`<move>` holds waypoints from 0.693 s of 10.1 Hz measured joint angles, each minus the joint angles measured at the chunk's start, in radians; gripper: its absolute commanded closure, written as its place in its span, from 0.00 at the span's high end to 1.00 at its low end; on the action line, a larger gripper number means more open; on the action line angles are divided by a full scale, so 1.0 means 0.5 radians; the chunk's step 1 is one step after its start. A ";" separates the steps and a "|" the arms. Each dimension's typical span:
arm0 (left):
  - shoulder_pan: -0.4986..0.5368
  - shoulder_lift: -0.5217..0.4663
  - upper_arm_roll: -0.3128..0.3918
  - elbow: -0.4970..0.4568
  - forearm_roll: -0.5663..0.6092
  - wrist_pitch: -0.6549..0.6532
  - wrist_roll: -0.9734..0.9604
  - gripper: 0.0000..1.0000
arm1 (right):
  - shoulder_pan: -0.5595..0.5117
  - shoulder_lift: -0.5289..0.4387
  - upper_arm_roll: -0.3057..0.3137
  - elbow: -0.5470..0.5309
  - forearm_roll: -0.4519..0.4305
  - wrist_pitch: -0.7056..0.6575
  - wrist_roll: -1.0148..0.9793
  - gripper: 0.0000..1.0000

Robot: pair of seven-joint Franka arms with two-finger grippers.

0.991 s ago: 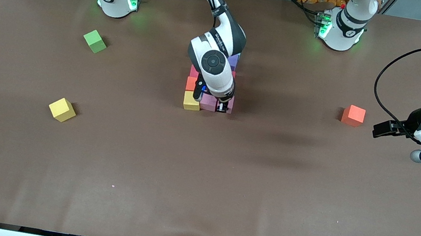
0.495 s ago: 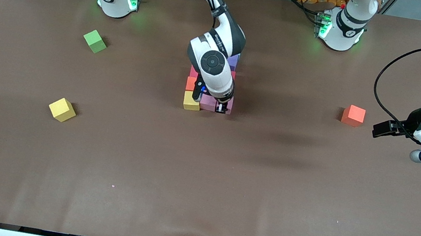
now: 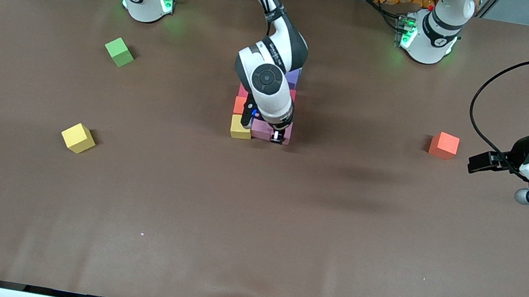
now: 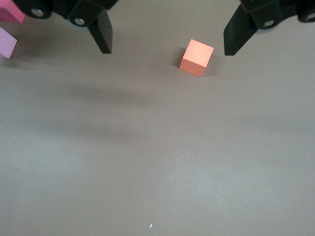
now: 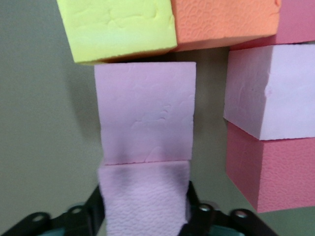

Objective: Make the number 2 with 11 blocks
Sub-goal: 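Lower the pink cube beside the placed pink cube with the right gripper, then open the right gripper and lift it away from the cubes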

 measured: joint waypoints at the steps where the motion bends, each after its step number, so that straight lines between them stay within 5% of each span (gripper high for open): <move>1: 0.000 0.000 0.000 0.000 0.000 0.000 0.000 1.00 | 0.001 0.000 0.000 0.001 -0.006 0.000 0.000 1.00; 7: 0.000 -0.010 -0.001 0.001 0.000 0.000 0.000 1.00 | 0.004 -0.012 0.000 0.060 -0.056 -0.078 -0.001 1.00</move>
